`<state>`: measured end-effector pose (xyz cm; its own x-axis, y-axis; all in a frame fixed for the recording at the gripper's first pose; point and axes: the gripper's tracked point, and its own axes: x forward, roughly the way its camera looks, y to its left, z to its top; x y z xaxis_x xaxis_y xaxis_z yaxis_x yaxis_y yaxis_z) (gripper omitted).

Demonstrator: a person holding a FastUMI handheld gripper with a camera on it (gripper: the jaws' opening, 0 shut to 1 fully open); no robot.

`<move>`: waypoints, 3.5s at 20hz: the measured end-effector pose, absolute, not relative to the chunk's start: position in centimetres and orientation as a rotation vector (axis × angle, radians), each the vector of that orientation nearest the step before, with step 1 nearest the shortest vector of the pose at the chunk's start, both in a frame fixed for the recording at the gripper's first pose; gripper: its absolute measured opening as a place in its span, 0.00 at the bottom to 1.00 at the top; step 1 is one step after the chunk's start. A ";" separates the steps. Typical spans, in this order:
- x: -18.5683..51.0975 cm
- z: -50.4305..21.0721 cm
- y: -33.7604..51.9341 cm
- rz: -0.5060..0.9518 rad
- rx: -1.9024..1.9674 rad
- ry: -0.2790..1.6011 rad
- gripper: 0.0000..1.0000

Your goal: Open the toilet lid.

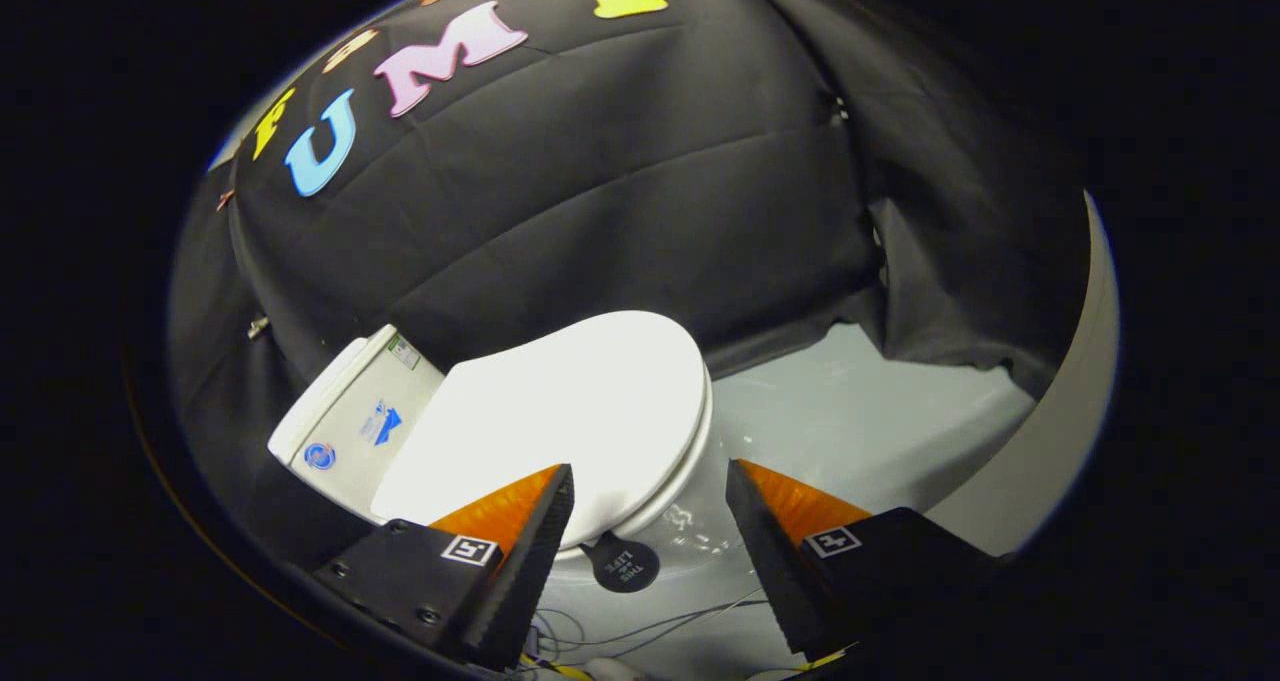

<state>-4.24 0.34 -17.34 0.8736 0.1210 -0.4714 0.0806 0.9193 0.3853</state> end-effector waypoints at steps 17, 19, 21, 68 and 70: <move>-6.5 -23.4 2.9 0.014 0.884 0.769 0.51; -6.4 -23.6 3.0 0.021 0.903 0.775 0.51; -6.5 -23.7 3.2 0.037 0.925 0.783 0.51; -7.4 -7.4 7.7 0.082 0.853 0.632 0.05; -7.4 -5.9 9.3 0.098 0.815 0.621 0.05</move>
